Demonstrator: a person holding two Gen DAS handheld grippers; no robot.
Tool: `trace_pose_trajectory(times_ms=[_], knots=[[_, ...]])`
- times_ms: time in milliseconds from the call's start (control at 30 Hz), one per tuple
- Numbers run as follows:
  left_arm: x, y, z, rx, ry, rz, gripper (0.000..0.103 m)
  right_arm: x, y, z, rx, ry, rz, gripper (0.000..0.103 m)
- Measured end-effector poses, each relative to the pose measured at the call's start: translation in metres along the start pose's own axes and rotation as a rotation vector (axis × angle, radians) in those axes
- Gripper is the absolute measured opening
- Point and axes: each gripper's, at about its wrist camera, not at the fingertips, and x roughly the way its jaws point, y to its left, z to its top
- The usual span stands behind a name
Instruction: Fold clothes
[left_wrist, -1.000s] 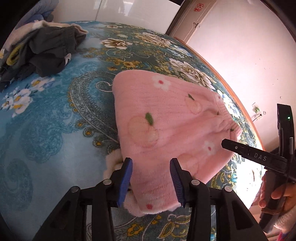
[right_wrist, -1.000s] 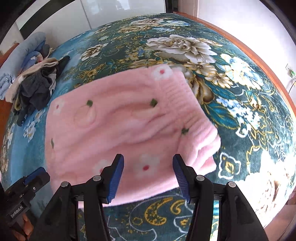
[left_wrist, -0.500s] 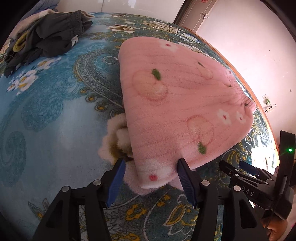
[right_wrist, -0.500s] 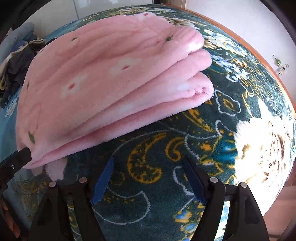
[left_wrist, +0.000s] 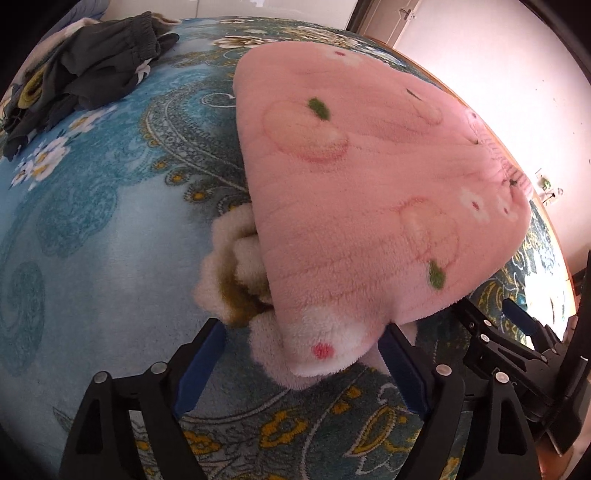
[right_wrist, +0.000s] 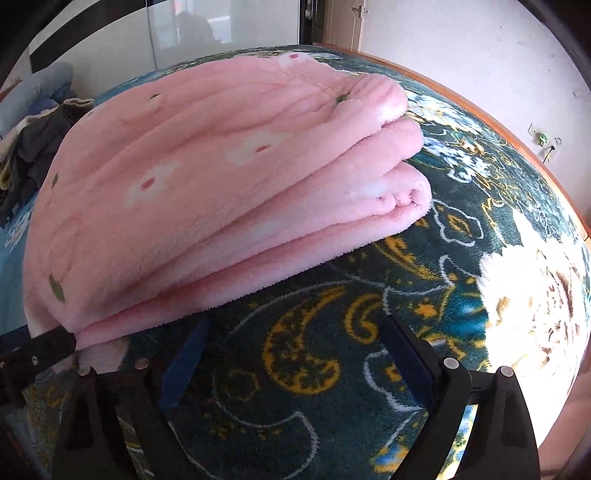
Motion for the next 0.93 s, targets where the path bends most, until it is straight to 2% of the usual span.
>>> trace_pose_trajectory(times_ms=[233, 467, 633, 933], knots=[[0.007, -0.005, 0.0, 0.035, 0.027, 0.017, 0.103, -0.001, 0.005, -0.004, 0.001, -0.029, -0.006, 0.101], [0.008, -0.005, 0.001, 0.034, 0.039, 0.021, 0.103, -0.003, 0.01, -0.011, 0.001, -0.062, -0.013, 0.102], [0.016, -0.023, -0.002, 0.144, 0.072, 0.139, 0.103, -0.004, 0.013, -0.014, 0.003, -0.077, -0.019, 0.103], [0.014, -0.02, -0.002, 0.136, 0.075, 0.132, 0.103, -0.003, 0.013, -0.014, 0.0, -0.083, -0.026, 0.103]])
